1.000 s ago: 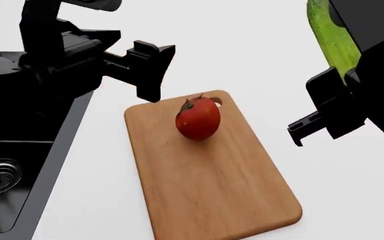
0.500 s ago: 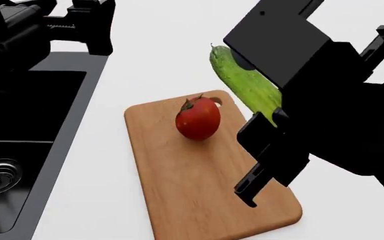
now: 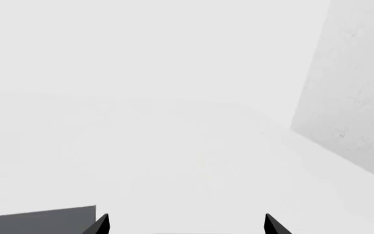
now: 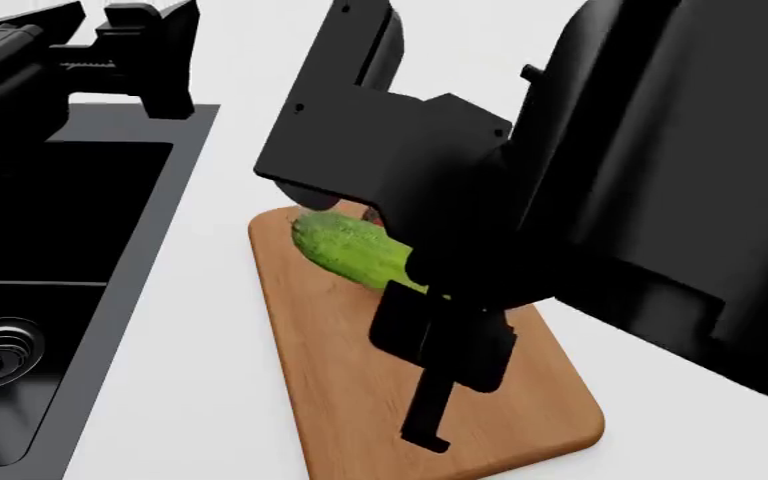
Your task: Pick the vegetables from the sink and place them on the cutting board.
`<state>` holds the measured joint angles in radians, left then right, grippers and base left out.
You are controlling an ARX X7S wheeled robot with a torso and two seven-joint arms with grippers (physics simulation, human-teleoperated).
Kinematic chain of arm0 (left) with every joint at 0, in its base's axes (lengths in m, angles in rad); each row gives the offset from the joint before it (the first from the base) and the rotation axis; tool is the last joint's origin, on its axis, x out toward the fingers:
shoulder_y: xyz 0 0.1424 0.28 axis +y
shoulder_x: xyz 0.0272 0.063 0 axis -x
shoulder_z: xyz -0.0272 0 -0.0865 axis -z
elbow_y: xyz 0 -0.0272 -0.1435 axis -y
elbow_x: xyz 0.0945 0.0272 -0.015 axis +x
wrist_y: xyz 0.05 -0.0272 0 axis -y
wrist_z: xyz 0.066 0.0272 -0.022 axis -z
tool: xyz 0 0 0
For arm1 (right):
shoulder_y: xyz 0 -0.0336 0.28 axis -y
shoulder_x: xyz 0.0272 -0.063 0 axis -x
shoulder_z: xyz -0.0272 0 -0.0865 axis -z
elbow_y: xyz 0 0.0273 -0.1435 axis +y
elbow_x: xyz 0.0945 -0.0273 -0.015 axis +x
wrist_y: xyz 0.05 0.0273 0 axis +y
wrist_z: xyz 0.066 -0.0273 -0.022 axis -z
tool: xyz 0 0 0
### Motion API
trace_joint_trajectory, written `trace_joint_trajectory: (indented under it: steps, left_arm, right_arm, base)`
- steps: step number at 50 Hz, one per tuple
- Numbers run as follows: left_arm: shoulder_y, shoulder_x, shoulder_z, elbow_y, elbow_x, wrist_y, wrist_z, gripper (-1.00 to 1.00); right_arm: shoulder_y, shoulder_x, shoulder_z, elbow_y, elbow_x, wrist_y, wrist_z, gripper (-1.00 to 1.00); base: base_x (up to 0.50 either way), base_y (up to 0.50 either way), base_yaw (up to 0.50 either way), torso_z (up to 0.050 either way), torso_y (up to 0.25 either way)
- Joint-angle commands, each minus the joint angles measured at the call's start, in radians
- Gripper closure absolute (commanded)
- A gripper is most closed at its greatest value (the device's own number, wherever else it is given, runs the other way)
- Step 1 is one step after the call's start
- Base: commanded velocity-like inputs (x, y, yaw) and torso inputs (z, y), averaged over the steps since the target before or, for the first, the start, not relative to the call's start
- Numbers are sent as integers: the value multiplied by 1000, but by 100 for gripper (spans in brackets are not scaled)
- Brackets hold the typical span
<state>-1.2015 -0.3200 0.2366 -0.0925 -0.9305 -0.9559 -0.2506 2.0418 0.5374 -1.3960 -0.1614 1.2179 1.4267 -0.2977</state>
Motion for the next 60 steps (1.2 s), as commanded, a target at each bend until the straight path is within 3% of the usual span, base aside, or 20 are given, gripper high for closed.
trace_joint_trajectory:
  steps: [1, 22, 60]
  left_arm:
    - [33, -16, -11, 6, -6, 24, 16, -100]
    - [49, -34, -25, 17, -23, 29, 12, -100]
    - [58, -47, -20, 26, -35, 33, 7, -100]
  right_arm:
    - [49, -69, -139, 25, -103, -32, -194, 100]
    - [-8, -126, -236, 124, -166, -109, -300, 100]
    - [-142, -122, -235, 130, -138, -135, -226, 100]
  base:
    - [0, 0, 0, 0, 0]
    - [0, 0, 0, 0, 0]
    - [0, 0, 0, 0, 0]
